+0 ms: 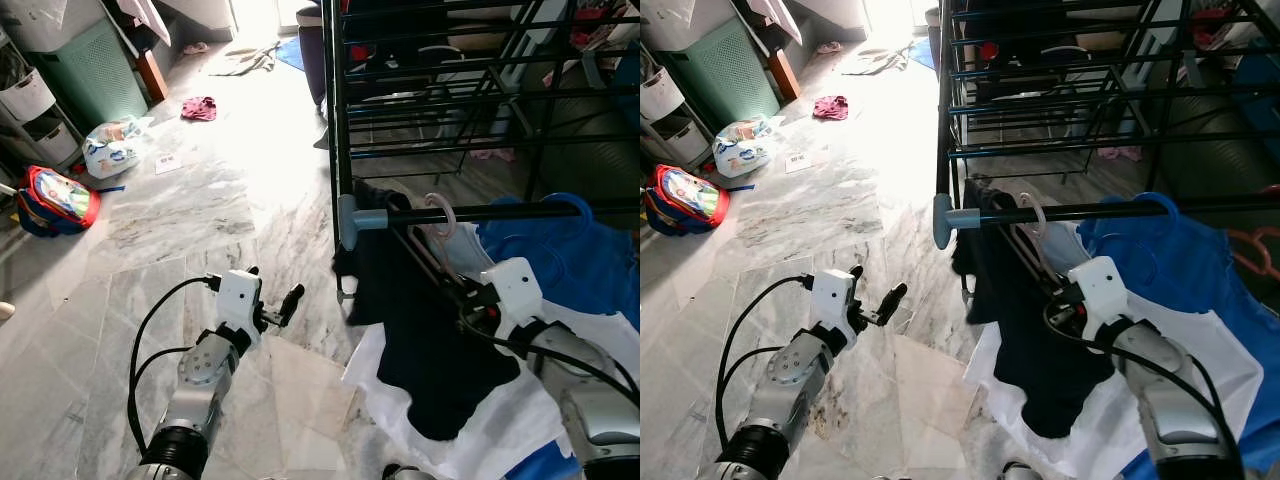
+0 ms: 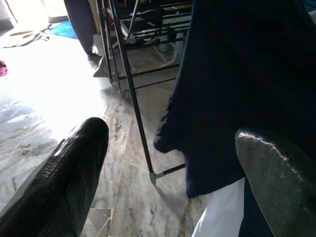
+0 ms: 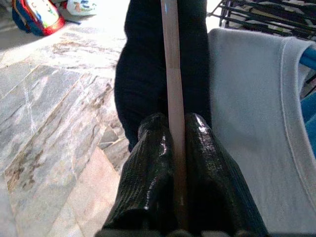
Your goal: Hang hanger
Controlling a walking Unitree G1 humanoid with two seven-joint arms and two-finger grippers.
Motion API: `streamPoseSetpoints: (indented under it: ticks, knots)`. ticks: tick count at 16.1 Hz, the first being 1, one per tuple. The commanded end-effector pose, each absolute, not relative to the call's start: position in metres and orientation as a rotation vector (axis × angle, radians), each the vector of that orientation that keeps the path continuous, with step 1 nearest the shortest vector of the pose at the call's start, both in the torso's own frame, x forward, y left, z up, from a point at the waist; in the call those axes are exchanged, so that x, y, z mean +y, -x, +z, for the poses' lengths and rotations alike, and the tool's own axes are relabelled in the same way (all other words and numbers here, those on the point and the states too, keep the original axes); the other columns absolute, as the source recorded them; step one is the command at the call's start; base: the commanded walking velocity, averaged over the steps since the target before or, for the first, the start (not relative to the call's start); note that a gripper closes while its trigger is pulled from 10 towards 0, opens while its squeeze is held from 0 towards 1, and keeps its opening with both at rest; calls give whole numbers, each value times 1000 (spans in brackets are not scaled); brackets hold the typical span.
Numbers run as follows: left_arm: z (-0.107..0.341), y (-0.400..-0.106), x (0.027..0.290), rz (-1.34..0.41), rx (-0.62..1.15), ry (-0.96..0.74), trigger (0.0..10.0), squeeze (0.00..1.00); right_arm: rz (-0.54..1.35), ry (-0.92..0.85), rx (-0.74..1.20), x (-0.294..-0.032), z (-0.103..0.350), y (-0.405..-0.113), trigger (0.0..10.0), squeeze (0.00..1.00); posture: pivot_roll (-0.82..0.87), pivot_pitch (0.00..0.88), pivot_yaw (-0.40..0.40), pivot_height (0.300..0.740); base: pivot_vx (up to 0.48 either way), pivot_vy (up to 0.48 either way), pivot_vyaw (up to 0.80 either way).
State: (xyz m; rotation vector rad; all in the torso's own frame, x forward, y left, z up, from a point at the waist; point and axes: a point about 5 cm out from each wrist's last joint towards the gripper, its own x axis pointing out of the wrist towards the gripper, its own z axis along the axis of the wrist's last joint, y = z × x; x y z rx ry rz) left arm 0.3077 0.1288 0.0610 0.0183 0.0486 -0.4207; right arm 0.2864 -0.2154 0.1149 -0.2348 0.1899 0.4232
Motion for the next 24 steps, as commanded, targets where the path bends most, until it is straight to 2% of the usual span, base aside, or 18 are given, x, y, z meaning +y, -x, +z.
streamPoseSetpoints:
  ticks: [1,4,8,10,11,12,14,19,24]
  knots:
    - [57,-307,132,-412,72,-15,10000,0,396,248,115,-216,129,-289,0,0,-125,130,117,740,0,0,0]
    - [56,-306,131,-416,69,-16,10000,0,303,231,17,-215,144,-289,0,0,-124,131,111,740,0,0,0]
    - [54,-304,134,-403,73,-22,10000,0,255,191,-46,-194,138,-264,0,0,-125,134,111,740,0,0,0]
    - [54,-305,135,-373,77,-35,10000,0,235,130,-28,-186,124,-249,3922,0,-137,135,114,740,0,0,0]
    - [53,-307,136,-336,86,-56,10000,0,229,127,1,-181,115,-240,8627,0,-143,135,117,740,0,0,0]
    - [52,-308,136,-321,92,-56,10000,0,235,104,21,-177,108,-236,10000,0,-148,135,117,740,0,0,0]
    - [53,-311,133,-310,87,-66,10000,0,258,101,63,-165,92,-225,10000,0,-159,131,121,740,0,0,0]
    - [49,-313,129,-275,115,-80,10000,0,243,112,112,-164,74,-214,10000,0,-165,117,115,740,0,0,0]
    - [43,-311,126,-268,140,-76,10000,0,226,105,137,-164,65,-218,10000,0,-161,96,107,740,-106,0,0]
